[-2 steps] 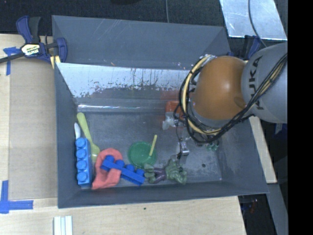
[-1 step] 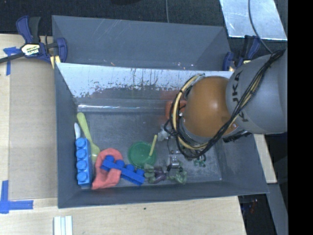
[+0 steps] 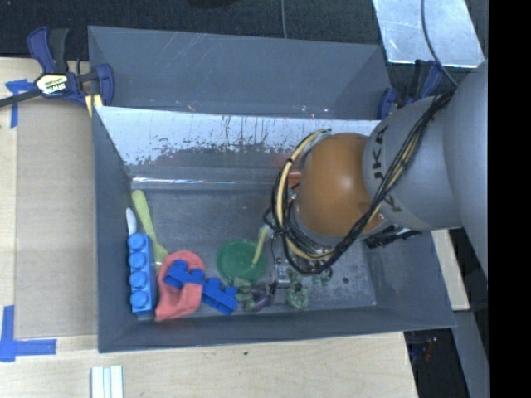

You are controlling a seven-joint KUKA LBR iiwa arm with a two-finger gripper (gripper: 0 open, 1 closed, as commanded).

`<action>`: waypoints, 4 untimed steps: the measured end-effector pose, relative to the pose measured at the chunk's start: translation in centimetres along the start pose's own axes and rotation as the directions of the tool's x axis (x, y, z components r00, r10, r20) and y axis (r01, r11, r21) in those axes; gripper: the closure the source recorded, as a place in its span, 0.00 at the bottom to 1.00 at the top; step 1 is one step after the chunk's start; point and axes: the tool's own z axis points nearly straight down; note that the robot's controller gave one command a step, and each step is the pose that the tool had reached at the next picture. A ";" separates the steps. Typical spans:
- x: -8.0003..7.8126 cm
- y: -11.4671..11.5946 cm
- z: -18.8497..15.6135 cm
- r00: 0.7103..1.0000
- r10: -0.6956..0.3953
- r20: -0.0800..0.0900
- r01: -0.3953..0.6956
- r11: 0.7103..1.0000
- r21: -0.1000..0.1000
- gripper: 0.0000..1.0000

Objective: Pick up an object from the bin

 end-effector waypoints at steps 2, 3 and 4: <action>-0.1 2.8 -10.3 0.993 -0.119 0.003 0.119 0.993 -0.006 0.00; 1.7 3.2 -3.7 0.965 -0.260 0.022 0.260 0.966 -0.005 0.00; 1.4 7.9 -1.5 0.971 -0.236 0.026 0.236 0.972 -0.003 0.00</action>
Offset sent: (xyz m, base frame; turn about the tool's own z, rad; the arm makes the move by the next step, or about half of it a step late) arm 0.0003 0.0285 0.1001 -0.1183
